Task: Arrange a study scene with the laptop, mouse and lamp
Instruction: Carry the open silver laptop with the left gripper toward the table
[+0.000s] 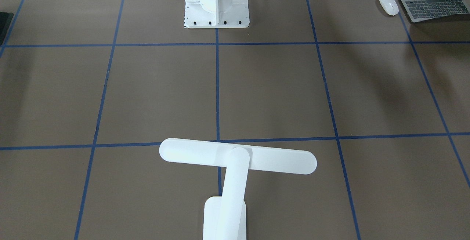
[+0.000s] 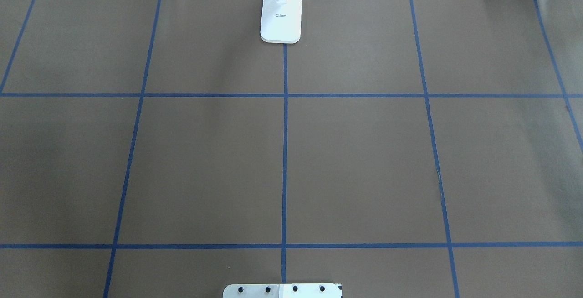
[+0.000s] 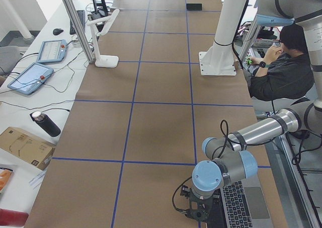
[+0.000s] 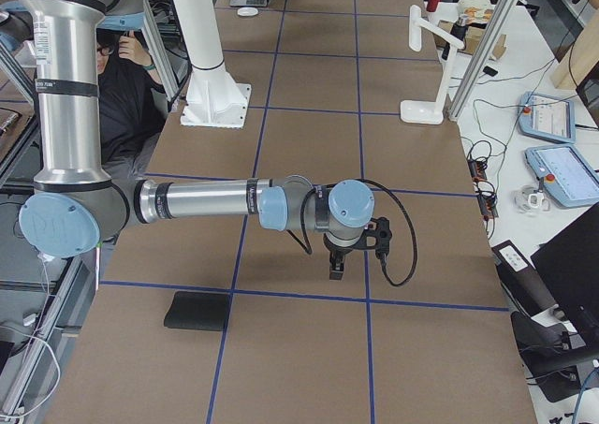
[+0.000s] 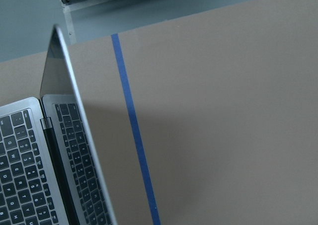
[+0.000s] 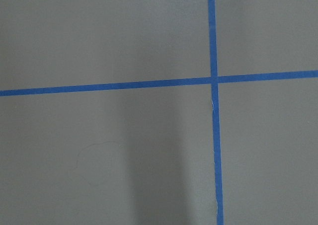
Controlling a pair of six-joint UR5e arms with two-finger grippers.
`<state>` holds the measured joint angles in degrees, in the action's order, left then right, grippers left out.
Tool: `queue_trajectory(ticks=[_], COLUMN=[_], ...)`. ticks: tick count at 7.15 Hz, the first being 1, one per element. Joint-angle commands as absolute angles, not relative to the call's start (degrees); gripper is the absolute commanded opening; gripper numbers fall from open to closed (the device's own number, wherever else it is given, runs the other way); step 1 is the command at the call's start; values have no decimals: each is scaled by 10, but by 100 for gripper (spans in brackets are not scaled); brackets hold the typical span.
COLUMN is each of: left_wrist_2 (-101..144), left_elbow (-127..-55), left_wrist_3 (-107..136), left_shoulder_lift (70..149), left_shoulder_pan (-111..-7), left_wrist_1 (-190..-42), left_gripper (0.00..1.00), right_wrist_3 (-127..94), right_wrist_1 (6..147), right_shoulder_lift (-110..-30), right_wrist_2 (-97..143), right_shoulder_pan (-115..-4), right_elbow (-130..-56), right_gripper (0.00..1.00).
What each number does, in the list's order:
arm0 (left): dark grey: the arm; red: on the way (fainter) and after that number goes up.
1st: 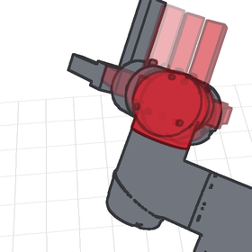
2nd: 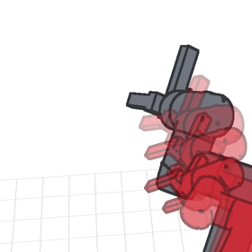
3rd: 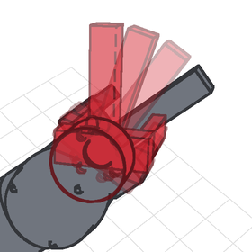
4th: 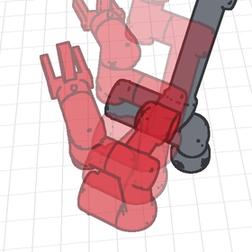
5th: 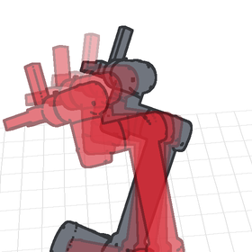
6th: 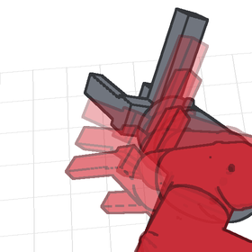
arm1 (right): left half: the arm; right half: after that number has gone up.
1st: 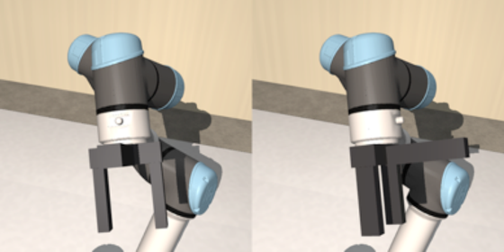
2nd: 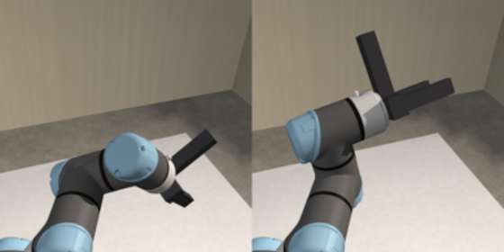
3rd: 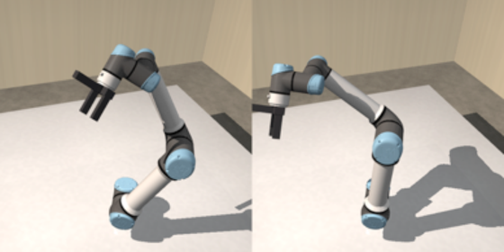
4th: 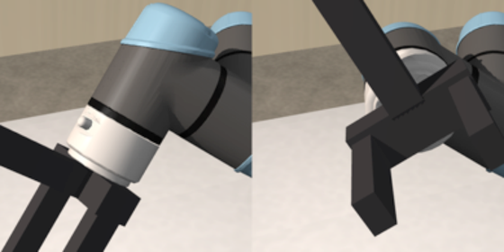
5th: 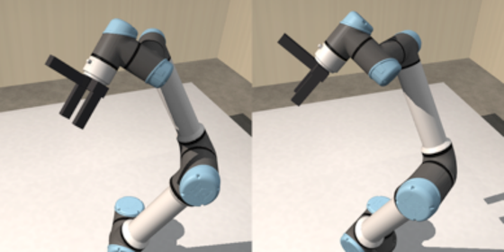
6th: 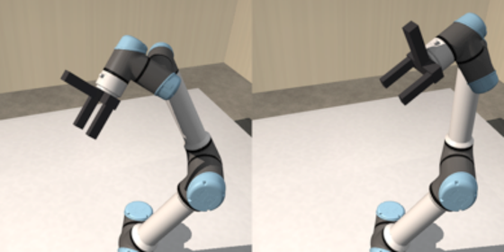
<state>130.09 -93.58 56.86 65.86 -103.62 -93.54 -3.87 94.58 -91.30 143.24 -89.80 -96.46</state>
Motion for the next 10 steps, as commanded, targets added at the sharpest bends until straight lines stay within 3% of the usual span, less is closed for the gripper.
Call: queue_trajectory(ticks=[1,2,3,4,5,6,8,10], left_wrist_2=[1302,1301,1300,1301,1302,1303,1303,1302], left_elbow=[-923,-919,-918,-918,-921,-923,-933,-962], left_wrist_3=[567,563,559,561,561,562,562,561], left_shoulder_lift=[657,657,657,656,656,656,655,637], left_shoulder_pan=[-1036,-1036,-1036,-1036,-1036,-1036,-1041,-1042], left_wrist_1=[-936,-937,-941,-944,-943,-942,-940,-936], left_gripper=[100,99,90,60,40,28,12,9], right_wrist_3=[-39,-39,-38,-38,-38,-38,-38,-39], right_wrist_1=[946,946,946,946,945,945,945,946], right_shoulder_lift=[-918,-920,-922,-925,-926,-925,-926,-926], right_wrist_2=[1433,1445,1453,1455,1454,1454,1455,1454], right_shoulder_pan=[-898,-898,-898,-899,-899,-899,-899,-899], right_elbow=[-966,-966,-966,-968,-968,-968,-971,-970], right_gripper=[100,100,100,100,100,100,100,100])
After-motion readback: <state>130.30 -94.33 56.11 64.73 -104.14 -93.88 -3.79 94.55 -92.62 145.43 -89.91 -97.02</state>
